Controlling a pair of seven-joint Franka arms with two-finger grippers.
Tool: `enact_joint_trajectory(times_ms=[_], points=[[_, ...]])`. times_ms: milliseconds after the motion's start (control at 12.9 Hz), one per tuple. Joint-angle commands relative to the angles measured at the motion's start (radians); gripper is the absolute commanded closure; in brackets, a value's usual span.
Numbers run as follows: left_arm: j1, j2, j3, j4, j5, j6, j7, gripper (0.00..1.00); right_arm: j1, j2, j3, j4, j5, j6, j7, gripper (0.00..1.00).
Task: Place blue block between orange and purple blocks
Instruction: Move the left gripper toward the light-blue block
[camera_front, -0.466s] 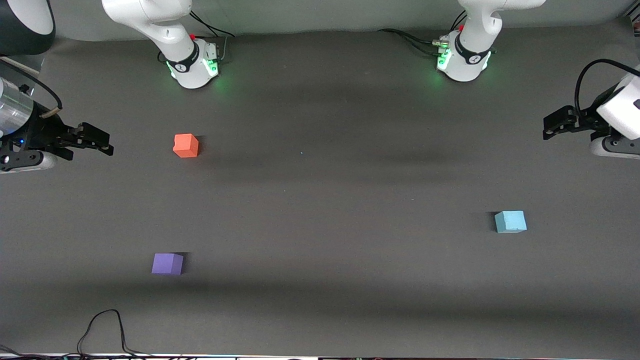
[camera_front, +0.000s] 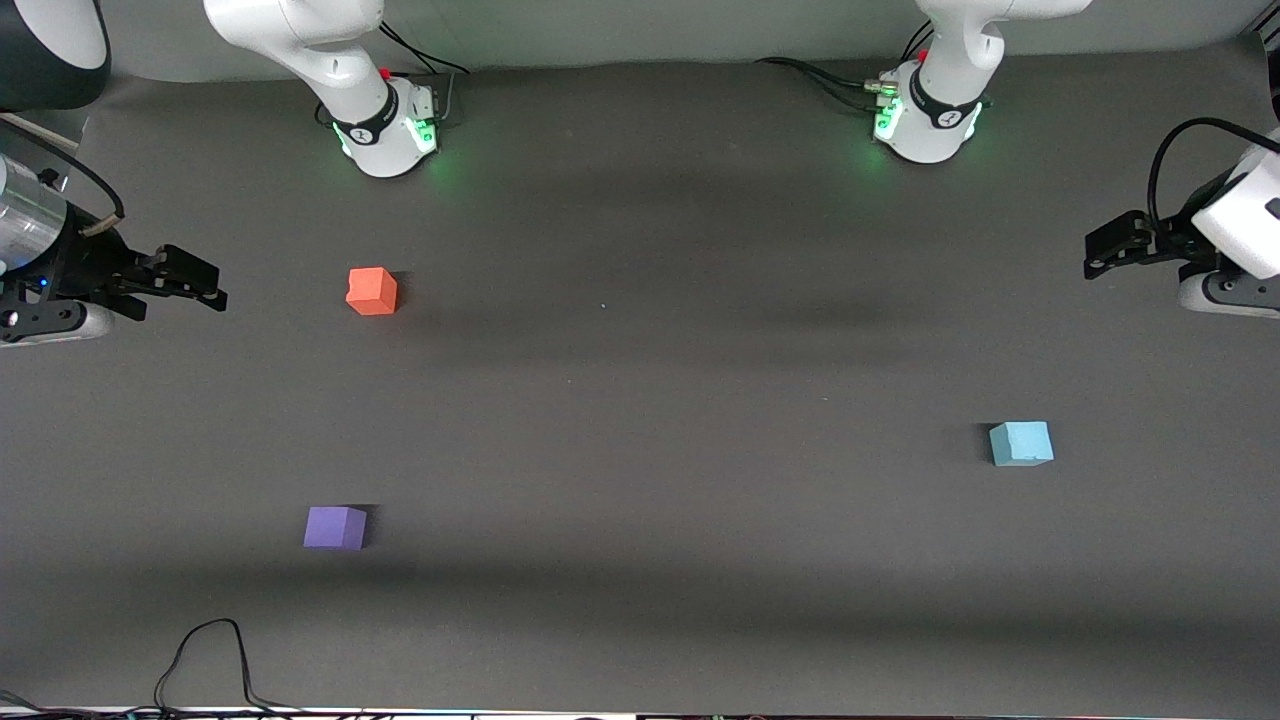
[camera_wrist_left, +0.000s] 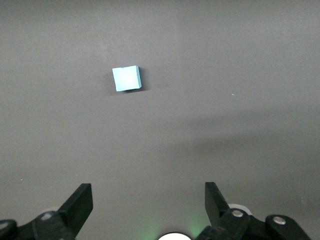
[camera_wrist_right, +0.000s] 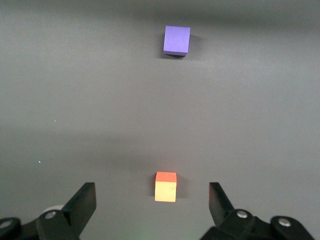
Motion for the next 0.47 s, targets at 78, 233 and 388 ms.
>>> enact_joint_trajectory(times_ms=[78, 233, 388], points=[[0.017, -0.005, -0.003, -0.012, -0.007, 0.019, 0.012, 0.0, 0.012, 0.003, -0.008, 0.013, 0.007, -0.01, -0.018, 0.0], [0.041, 0.026, -0.003, -0.024, 0.002, 0.065, 0.021, 0.0, 0.012, 0.006, -0.008, 0.012, 0.007, -0.008, -0.018, 0.0], [0.061, 0.067, -0.001, -0.035, 0.005, 0.122, 0.051, 0.0, 0.012, 0.007, -0.008, 0.012, 0.007, -0.005, -0.018, 0.0]])
